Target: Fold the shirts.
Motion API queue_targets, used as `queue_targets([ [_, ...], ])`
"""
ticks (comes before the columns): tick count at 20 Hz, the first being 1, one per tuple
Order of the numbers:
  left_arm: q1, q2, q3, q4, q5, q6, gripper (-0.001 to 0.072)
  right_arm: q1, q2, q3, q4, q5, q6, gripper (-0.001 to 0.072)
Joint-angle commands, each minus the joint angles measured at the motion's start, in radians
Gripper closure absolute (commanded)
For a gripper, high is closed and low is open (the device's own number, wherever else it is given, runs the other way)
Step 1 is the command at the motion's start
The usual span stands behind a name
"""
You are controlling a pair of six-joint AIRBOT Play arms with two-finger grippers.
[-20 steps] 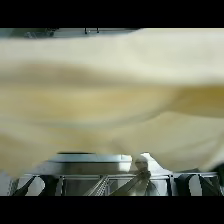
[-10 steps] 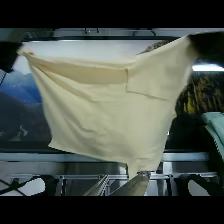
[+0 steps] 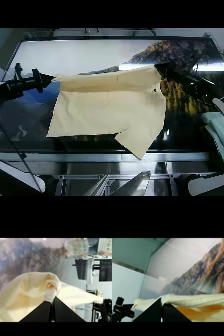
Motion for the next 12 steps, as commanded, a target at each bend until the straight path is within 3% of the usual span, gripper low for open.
queue_targets([
  [1, -0.025, -0.141, 0.12, 0.014, -0.016, -0.022, 0.0698, -0.014, -0.051, 0.021, -0.048, 0.016, -0.031, 0.0695],
  [9, -0.031, -0.231, 0.176, 0.03, -0.122, -0.072, 0.0715, -0.025, -0.091, 0.019, -0.545, 0.012, 0.228, 0.0695],
  [12, -0.017, -0.224, 0.158, 0.097, -0.144, -0.111, 0.0715, -0.024, -0.1, 0.019, -0.663, -0.002, 0.301, 0.0695],
])
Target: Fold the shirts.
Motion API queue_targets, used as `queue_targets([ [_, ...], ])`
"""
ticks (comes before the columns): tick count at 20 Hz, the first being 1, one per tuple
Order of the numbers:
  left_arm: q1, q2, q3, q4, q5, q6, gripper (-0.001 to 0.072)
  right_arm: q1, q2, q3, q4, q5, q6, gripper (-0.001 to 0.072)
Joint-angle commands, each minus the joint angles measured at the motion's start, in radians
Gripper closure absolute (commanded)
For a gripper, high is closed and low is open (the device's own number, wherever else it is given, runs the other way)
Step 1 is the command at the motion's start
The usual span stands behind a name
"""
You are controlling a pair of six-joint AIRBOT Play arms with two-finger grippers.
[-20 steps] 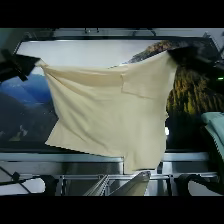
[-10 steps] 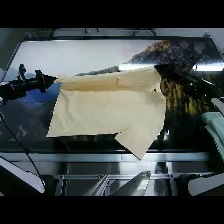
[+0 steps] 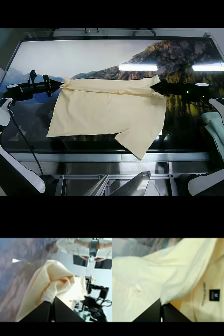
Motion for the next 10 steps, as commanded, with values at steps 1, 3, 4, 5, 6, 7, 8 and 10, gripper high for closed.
queue_targets([
  [1, 0.011, -0.005, -0.006, 0.114, -0.043, -0.055, 0.0714, 0.0, -0.013, 0.001, -0.163, -0.016, 0.092, 0.0695],
  [3, 0.015, -0.005, -0.006, 0.107, -0.093, -0.055, 0.0592, 0.0, -0.012, 0.001, -0.146, -0.009, 0.093, 0.0645],
  [4, 0.025, -0.005, 0.007, 0.082, -0.132, -0.056, 0.0369, -0.004, -0.008, 0.002, -0.128, 0.006, 0.094, 0.047],
  [5, 0.034, -0.005, 0.029, 0.066, -0.176, -0.068, 0.011, -0.016, 0.004, 0.002, -0.126, 0.024, 0.111, 0.0452],
  [6, 0.05, -0.005, 0.063, 0.057, -0.234, -0.084, -0.0006, -0.032, 0.021, 0.002, -0.126, 0.048, 0.117, 0.0451],
  [7, 0.066, -0.003, 0.099, 0.065, -0.28, -0.098, -0.0007, -0.055, 0.045, 0.002, -0.129, 0.072, 0.13, 0.0452],
  [8, 0.082, 0.002, 0.132, 0.068, -0.32, -0.113, -0.0007, -0.079, 0.071, 0.002, -0.145, 0.09, 0.153, 0.0463],
  [10, 0.118, 0.023, 0.177, 0.068, -0.38, -0.13, -0.0006, -0.119, 0.13, -0.001, -0.234, 0.143, 0.222, 0.0471],
])
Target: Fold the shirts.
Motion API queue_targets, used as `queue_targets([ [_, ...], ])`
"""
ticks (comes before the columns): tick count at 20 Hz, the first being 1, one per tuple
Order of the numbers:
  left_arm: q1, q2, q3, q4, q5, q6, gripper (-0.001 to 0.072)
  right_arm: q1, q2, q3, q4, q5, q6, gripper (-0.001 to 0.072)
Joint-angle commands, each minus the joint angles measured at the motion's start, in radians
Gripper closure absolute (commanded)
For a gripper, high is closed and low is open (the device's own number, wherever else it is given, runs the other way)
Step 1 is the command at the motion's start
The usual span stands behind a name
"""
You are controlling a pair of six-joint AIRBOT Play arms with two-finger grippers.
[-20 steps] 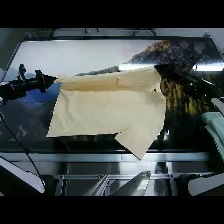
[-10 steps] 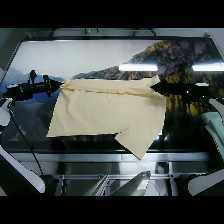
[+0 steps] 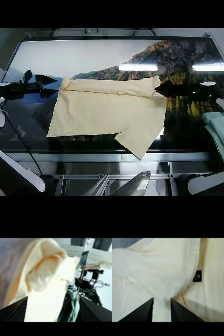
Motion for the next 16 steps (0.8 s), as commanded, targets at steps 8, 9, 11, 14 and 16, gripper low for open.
queue_targets([
  [8, 0.269, 0.37, -0.37, 0.184, -0.126, 0.124, 0.0114, -0.076, 0.533, -0.488, -0.627, 0.124, 0.598, 0.0447],
  [9, 0.303, 0.416, -0.449, 0.18, -0.081, 0.146, 0.0114, -0.076, 0.599, -0.577, -0.612, 0.099, 0.634, 0.0271],
  [11, 0.359, 0.484, -0.562, 0.176, 0.01, 0.161, 0.0114, -0.07, 0.682, -0.709, -0.551, 0.026, 0.64, 0.0192],
  [14, 0.397, 0.533, -0.664, 0.173, 0.031, 0.168, 0.0114, -0.047, 0.692, -0.822, -0.467, -0.074, 0.599, 0.0194],
  [16, 0.399, 0.55, -0.707, 0.175, 0.052, 0.183, 0.0114, -0.008, 0.653, -0.85, -0.39, -0.132, 0.556, 0.0235],
])
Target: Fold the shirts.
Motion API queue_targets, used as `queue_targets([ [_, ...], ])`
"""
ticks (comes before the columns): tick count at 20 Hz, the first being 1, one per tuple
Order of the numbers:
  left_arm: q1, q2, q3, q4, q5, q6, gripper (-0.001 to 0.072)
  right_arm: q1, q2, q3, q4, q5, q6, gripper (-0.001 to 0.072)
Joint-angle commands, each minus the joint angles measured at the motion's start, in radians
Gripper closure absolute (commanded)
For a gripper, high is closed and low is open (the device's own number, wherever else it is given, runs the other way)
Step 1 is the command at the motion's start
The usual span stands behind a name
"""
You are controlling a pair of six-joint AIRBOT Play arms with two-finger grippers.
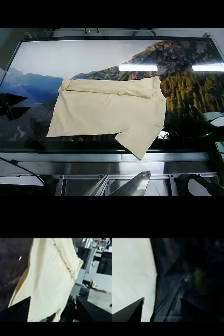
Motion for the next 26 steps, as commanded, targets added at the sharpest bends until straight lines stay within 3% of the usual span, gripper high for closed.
queue_targets([
  [1, 0.028, 0.049, -0.109, 0.011, 0.051, 0.037, 0.0114, 0.065, -0.029, -0.089, 0.119, -0.116, -0.048, 0.0288],
  [7, -0.027, 0.048, -0.159, 0.011, 0.052, 0.039, 0.0115, 0.287, -0.191, -0.089, 0.478, -0.153, -0.254, 0.0305],
  [9, -0.061, 0.048, -0.17, 0.013, 0.069, 0.042, 0.0115, 0.289, -0.196, -0.089, 0.532, -0.149, -0.322, 0.0668],
  [10, -0.075, 0.048, -0.17, 0.027, 0.074, 0.053, 0.0115, 0.288, -0.19, -0.089, 0.529, -0.15, -0.323, 0.0693],
  [13, -0.117, 0.048, -0.123, 0.22, 0.103, 0.056, 0.0128, 0.288, -0.165, -0.089, 0.523, -0.149, -0.327, 0.0693],
  [15, -0.165, 0.048, -0.114, 0.284, 0.123, 0.056, 0.0319, 0.288, -0.156, -0.089, 0.523, -0.15, -0.331, 0.0694],
  [19, -0.27, 0.005, -0.114, 0.38, 0.152, 0.031, 0.032, 0.289, -0.155, -0.089, 0.524, -0.145, -0.335, 0.0693],
  [22, -0.323, -0.064, -0.114, 0.494, 0.146, -0.034, 0.0321, 0.29, -0.154, -0.089, 0.532, -0.117, -0.346, 0.0693],
  [24, -0.342, -0.093, -0.103, 0.499, 0.116, -0.038, 0.0394, 0.29, -0.153, -0.089, 0.562, -0.085, -0.369, 0.0693],
  [26, -0.369, -0.105, -0.079, 0.5, 0.089, -0.039, 0.0394, 0.29, -0.153, -0.089, 0.613, -0.072, -0.405, 0.0693],
])
